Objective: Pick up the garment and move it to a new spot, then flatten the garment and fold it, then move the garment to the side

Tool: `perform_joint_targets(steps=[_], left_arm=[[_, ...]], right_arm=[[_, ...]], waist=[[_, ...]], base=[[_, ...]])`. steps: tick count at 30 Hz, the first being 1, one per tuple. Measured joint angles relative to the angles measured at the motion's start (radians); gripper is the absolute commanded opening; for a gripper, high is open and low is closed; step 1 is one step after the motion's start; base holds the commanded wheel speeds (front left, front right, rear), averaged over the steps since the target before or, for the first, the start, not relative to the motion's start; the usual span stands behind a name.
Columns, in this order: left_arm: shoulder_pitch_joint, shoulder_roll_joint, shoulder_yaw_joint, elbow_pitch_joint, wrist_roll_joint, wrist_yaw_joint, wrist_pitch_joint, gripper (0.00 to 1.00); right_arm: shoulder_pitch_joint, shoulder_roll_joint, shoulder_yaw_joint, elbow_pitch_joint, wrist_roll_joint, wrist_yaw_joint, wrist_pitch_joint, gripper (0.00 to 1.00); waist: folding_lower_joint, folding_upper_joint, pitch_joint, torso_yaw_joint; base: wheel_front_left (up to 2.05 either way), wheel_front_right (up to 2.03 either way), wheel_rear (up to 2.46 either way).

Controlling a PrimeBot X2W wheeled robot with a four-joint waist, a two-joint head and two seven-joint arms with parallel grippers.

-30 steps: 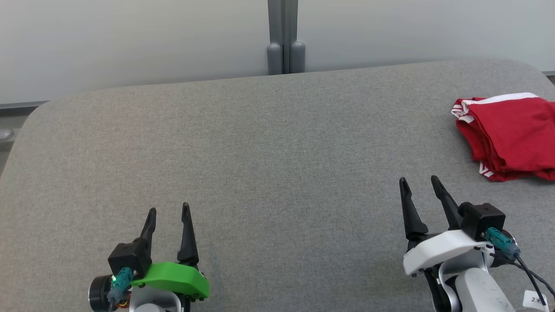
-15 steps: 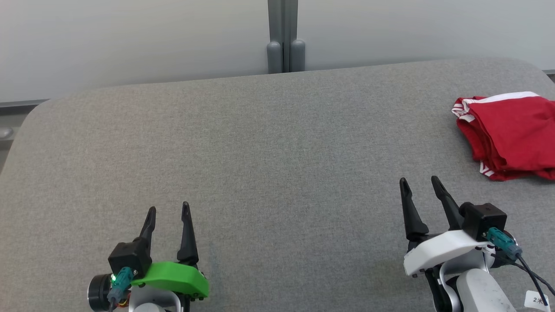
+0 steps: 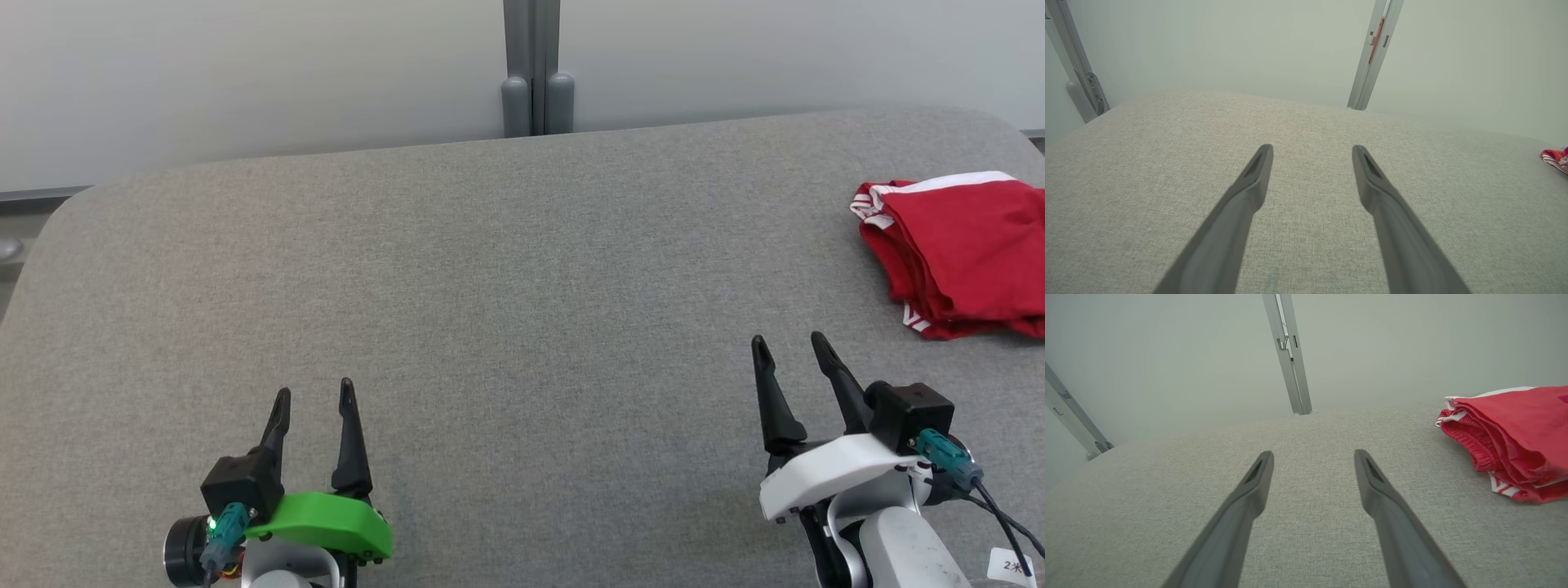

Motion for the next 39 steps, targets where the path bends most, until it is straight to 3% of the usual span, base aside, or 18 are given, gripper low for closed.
perform_joint_targets(steps=[27,28,33,39], left_arm=[[0.012,0.000,-0.010,0.006,0.000,0.005,0.000,1.00],[0.013,0.000,-0.011,0.005,-0.001,0.005,0.000,0.00],[0.029,-0.001,-0.015,0.042,-0.006,0.004,0.007,0.00],[0.034,-0.001,0.007,0.043,-0.104,-0.011,0.037,0.00]], right_arm=[[0.010,0.000,0.000,0.000,0.006,0.000,-0.002,1.00],[0.011,0.000,0.000,0.000,0.006,0.000,-0.002,0.00],[0.035,0.005,0.000,0.039,0.010,0.000,0.002,0.00],[0.041,0.005,-0.010,0.041,0.114,0.000,0.025,0.00]], waist=[[0.0000,0.0000,-0.016,0.001],[0.0000,0.0000,-0.018,0.001],[0.0000,0.0000,-0.019,0.001],[0.0000,0.0000,-0.020,0.001]], base=[[0.00,0.00,0.00],[0.00,0.00,0.00],[0.00,0.00,0.00],[0.00,0.00,0.00]])
